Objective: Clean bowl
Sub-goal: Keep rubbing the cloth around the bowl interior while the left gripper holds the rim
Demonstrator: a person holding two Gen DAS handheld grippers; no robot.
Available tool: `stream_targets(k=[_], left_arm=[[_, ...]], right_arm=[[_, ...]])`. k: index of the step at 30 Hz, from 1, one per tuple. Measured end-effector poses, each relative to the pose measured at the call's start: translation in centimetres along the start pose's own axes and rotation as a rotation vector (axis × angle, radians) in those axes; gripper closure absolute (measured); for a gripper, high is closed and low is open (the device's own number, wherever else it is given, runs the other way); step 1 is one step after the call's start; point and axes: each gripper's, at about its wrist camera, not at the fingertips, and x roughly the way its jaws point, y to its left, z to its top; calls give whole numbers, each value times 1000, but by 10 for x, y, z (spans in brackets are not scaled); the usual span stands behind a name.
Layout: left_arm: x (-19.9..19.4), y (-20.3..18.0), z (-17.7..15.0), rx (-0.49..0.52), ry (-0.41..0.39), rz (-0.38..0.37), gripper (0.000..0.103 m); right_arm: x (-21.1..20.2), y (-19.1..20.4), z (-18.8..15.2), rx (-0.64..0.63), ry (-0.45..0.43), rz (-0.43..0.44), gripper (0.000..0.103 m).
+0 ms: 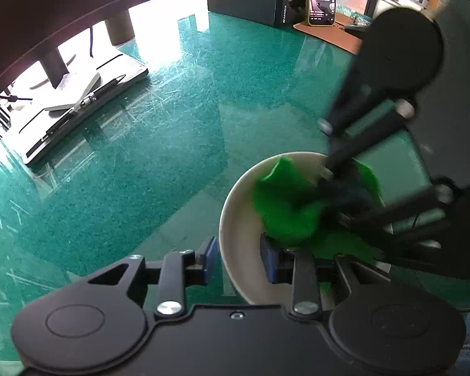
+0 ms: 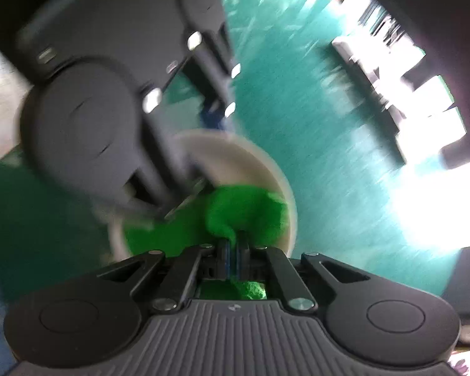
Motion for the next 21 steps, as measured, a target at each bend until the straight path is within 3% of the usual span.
stream_targets(k=[2,5,9,10,13,16,21], left_arm=[[0,2,-1,-8,1,-1,72],[-1,5,-2,-19,-1,-9,69],[5,21,3,-53,10,-27,38],[7,23,5,-57,13,-37,36],[12,27,11,-89,16,-57,37],[8,38,12,-215,15,-72,45],[-18,46,-10,-340,0,-43,45]], right_arm=[[12,8,5,-25,-30,-30,100],[22,15,5,-47,15,-15,99],[27,1,3,136,89,158,97],[30,-1,4,190,94,201,97],[43,-7,6,410,79,303,96],[55,-12,6,561,51,358,99],[38,20,-6,582,24,310,99]])
